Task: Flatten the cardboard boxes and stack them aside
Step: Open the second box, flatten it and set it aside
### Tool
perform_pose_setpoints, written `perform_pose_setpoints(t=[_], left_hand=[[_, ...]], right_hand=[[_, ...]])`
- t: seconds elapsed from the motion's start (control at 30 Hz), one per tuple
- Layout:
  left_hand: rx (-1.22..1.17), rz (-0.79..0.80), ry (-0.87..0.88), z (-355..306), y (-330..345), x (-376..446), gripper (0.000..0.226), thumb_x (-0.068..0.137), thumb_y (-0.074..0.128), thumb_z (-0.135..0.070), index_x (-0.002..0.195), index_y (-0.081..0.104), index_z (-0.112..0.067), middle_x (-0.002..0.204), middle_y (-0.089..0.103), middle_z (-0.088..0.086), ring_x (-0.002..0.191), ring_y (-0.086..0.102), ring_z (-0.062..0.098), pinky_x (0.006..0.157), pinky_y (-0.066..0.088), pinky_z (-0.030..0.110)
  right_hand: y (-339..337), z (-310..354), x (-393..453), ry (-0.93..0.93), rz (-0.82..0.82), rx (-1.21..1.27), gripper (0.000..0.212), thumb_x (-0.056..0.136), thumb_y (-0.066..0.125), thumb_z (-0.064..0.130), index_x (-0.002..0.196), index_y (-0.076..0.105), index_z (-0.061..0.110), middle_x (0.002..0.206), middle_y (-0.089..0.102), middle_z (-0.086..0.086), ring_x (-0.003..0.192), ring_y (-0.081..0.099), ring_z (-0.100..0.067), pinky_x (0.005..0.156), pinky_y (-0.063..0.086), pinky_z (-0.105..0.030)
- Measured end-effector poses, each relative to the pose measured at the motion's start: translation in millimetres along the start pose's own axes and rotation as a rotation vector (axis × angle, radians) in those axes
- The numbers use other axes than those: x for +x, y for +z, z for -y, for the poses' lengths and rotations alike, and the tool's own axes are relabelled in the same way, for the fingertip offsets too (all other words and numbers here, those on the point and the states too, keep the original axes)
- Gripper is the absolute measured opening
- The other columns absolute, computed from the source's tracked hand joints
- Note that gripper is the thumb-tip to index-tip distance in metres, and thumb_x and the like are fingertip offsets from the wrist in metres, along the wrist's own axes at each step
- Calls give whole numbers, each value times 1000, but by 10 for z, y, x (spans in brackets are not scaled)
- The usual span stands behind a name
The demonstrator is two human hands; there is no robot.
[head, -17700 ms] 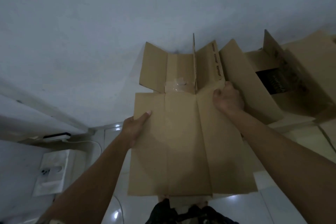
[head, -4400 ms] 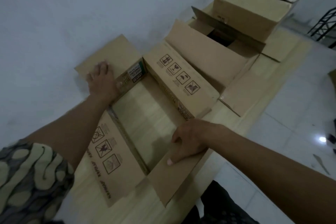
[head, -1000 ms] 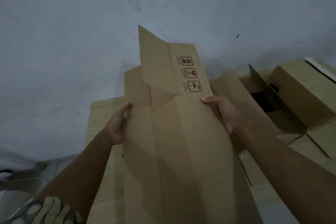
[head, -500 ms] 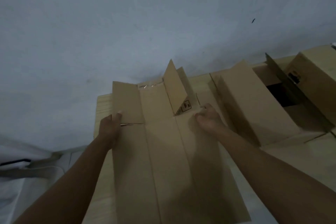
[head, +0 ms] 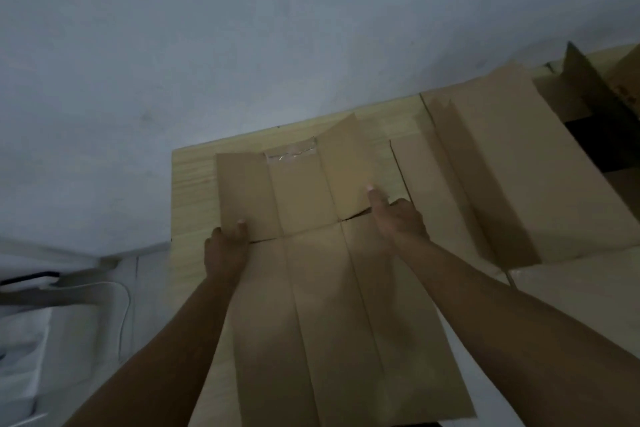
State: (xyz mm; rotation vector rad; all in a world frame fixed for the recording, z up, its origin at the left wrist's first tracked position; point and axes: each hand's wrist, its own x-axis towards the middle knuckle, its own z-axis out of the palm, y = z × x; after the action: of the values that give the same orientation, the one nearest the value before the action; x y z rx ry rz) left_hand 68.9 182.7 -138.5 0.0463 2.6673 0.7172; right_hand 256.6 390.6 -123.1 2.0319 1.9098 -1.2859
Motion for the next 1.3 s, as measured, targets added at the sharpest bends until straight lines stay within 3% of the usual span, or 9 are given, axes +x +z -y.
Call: perform_pose_setpoints(t=[0.2, 0.33, 0.43, 0.6, 0.73, 0.9, 1.03, 1.13, 1.3], left_hand=[[219, -112, 34, 93, 289, -105, 93, 83, 60, -61, 150, 24, -8, 139, 37, 21, 126, 36, 39, 96, 37, 54], [335, -175, 154, 219, 499, -116, 79, 91, 43, -63, 151, 25, -14, 141, 38, 18, 126, 36, 38, 100, 31, 55], [366, -210, 238, 348, 663, -87, 75, 95, 32, -63, 153, 23, -17, 152, 31, 18, 141, 26, 37, 109, 19, 61], [344, -218, 256, 392, 723, -38, 75, 96, 32, -62, 154, 21, -16, 155, 28, 19, 144, 22, 36, 112, 17, 60], [234, -266, 233, 304, 668, -59, 78, 90, 50, -61, 149, 33, -13, 147, 38, 18, 132, 35, 39, 103, 29, 53], [23, -186, 70, 184, 430, 63, 106, 69, 75, -63, 151, 29, -13, 143, 41, 18, 130, 36, 38, 103, 33, 53], [-173, -73, -74, 134, 245, 162, 100, 58, 81, -63, 139, 48, -14, 134, 57, 11, 126, 50, 30, 104, 40, 39], [-251, 74, 6, 158, 97, 139, 88, 60, 81, -61, 133, 54, -20, 127, 63, 2, 119, 57, 25, 101, 45, 35], [-311, 304, 322, 229, -158, -28, 77, 78, 78, -36, 142, 36, -41, 124, 63, -10, 107, 64, 14, 90, 53, 35]], right_hand=[[322, -106, 69, -107, -236, -284, 75, 90, 58, 52, 150, 30, 17, 150, 38, -15, 136, 37, -35, 106, 33, -51], [523, -276, 126, -465, -204, -479, 63, 102, 38, 43, 159, 14, 32, 168, 4, -9, 152, 7, -33, 119, 11, -56], [676, -403, 192, -537, -170, -557, 60, 105, 21, 50, 160, 8, 31, 168, -6, -10, 154, -6, -33, 121, 0, -59], [820, -463, 197, -526, -318, -597, 61, 103, 26, 53, 159, 19, 30, 165, 11, -21, 151, 12, -38, 119, 11, -60], [776, -362, 149, -523, -428, -567, 60, 98, 41, 54, 150, 40, 24, 152, 35, -27, 132, 37, -42, 99, 31, -52], [436, -129, 229, -299, -247, -229, 93, 76, 69, 64, 147, 33, 17, 142, 43, -16, 127, 47, -37, 99, 42, -46], [202, -57, 167, -110, -56, -95, 89, 65, 81, 65, 130, 48, 14, 133, 58, -14, 122, 57, -33, 96, 46, -39], [94, -50, 13, -160, -81, -120, 86, 71, 81, 58, 135, 46, 11, 133, 57, -18, 124, 55, -36, 96, 45, -37], [-62, -106, -242, -319, -16, -180, 54, 96, 61, 40, 138, 40, 11, 122, 57, -23, 113, 58, -40, 84, 44, -34]])
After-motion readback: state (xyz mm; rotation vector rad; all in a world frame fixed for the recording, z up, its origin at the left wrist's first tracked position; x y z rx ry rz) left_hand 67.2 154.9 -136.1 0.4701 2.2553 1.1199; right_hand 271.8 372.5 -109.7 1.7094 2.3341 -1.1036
